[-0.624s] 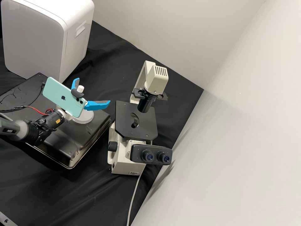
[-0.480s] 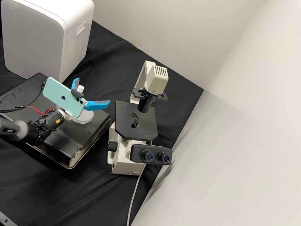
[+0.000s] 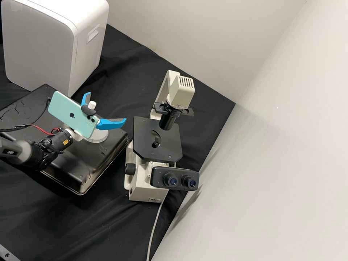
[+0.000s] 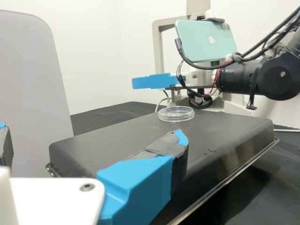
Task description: Place the petri dish on the microscope
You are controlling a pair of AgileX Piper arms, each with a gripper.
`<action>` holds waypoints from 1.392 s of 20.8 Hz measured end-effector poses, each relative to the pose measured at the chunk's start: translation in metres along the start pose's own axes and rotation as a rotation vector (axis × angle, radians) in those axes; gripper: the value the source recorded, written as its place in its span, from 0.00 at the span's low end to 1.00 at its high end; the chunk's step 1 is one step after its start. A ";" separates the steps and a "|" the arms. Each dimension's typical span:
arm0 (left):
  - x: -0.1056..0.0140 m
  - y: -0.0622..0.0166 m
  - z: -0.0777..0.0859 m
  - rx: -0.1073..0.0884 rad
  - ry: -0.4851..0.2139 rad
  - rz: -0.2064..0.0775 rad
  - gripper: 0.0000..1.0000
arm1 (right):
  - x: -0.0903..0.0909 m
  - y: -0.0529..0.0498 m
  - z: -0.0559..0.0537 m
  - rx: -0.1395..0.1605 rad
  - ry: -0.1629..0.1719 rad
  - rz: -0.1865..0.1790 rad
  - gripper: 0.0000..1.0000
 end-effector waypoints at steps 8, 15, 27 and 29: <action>0.000 -0.0007 0.000 0.002 0.001 -0.004 1.00 | -0.015 -0.012 0.007 -0.002 -0.004 -0.023 1.00; 0.001 -0.0023 0.000 0.005 0.000 -0.013 1.00 | -0.019 -0.027 0.014 -0.004 -0.012 -0.062 1.00; 0.001 -0.0041 -0.001 -0.001 0.020 -0.022 1.00 | -0.021 -0.038 0.028 -0.010 -0.025 -0.056 1.00; 0.001 -0.0043 -0.001 -0.001 0.021 -0.023 1.00 | -0.021 -0.034 0.031 -0.010 -0.036 -0.044 1.00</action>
